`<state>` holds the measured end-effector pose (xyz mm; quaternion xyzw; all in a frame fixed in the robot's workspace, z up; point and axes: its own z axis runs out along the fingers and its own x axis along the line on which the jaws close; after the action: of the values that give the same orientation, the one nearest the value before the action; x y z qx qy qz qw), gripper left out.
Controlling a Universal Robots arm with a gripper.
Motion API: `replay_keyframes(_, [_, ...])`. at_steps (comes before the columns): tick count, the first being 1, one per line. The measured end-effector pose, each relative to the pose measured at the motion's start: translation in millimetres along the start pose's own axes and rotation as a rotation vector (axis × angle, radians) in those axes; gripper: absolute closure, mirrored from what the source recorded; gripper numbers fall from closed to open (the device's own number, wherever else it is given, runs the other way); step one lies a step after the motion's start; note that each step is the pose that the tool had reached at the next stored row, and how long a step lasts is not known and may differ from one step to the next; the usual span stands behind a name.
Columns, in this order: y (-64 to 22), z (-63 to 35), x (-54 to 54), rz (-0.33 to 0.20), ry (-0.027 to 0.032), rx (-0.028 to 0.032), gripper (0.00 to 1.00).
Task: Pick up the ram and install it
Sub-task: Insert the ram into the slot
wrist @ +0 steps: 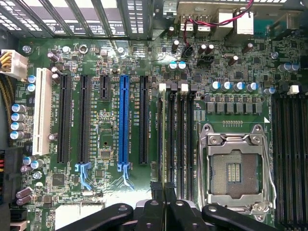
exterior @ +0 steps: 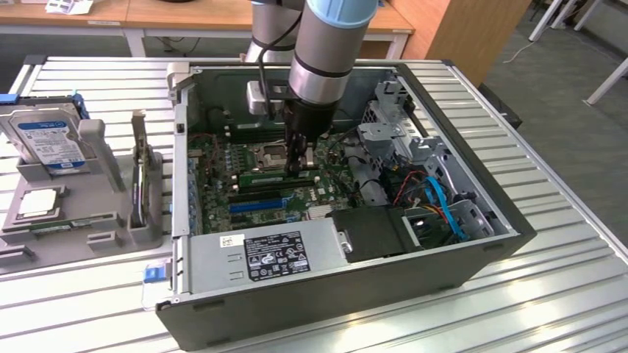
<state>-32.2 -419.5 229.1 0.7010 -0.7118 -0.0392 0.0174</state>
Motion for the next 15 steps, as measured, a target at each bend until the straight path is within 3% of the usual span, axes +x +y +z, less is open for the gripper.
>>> replay_keyframes(15, [-0.1, 1.5, 0.1, 0.0, 0.0002, -0.0001, 0.89])
